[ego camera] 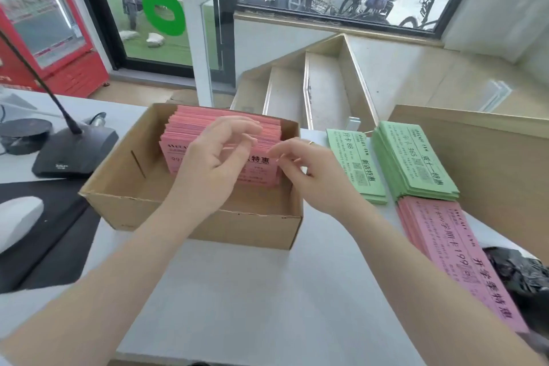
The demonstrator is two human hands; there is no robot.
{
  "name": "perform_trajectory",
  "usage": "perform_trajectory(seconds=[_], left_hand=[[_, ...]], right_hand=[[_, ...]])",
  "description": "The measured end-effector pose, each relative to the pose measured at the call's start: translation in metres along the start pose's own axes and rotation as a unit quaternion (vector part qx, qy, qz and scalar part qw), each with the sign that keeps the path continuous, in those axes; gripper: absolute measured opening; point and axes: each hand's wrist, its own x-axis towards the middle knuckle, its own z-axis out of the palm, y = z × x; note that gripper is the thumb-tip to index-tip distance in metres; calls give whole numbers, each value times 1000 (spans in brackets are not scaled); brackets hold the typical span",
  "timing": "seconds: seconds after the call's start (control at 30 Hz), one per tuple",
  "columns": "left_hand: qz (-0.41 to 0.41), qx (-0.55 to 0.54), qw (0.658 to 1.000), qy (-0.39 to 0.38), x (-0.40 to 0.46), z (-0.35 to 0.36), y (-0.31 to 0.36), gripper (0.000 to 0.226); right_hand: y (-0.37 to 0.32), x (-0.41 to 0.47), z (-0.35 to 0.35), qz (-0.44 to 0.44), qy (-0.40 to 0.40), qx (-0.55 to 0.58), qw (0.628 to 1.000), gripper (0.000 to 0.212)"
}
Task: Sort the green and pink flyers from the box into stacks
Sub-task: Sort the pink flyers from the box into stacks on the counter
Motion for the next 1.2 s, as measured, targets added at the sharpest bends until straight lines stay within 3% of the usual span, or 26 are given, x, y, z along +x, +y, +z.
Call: perform_trajectory(seconds=[0.13, 0.27, 0.37, 0.43, 0.57, 0.67, 0.73, 0.87, 0.97, 1.07, 1.13, 1.2], left_hand=[[-40, 87, 995, 10, 21, -75, -38, 23], [-1, 206, 975, -85, 44, -131, -88, 19], [53, 303, 926, -218, 67, -150, -120, 36], [66, 342, 886, -306, 77, -153, -134, 53], [89, 400, 827, -385, 88, -154, -155, 72], [102, 418, 811, -395, 91, -153, -162, 77], [107, 427, 806, -396, 90, -151, -165, 81], [108, 453, 790, -398, 90, -146, -167, 89], [112, 458, 789, -393, 90, -143, -168, 95], [113, 446, 803, -379, 87, -143, -168, 95], [117, 415, 831, -351, 83, -145, -167, 92], [136, 341, 876, -311, 78, -146, -163, 80]], right_hand=[[-21, 37, 46, 3, 12, -33, 999, 24], [-37, 71, 92, 26, -16, -182, 983, 34], [-43, 95, 122, 32, -123, -394, 910, 50], [-43, 104, 136, 45, -152, -453, 878, 53], [-32, 108, 150, 64, -132, -487, 861, 51], [-25, 105, 150, 14, -76, -493, 866, 48], [-23, 103, 148, -49, -56, -536, 841, 38], [-23, 98, 143, -148, -72, -583, 796, 40], [-21, 92, 141, -124, -128, -578, 796, 26], [-19, 86, 139, 59, -246, -518, 817, 15], [-21, 85, 134, 134, -234, -496, 825, 18], [-27, 87, 129, 137, -175, -493, 841, 21]])
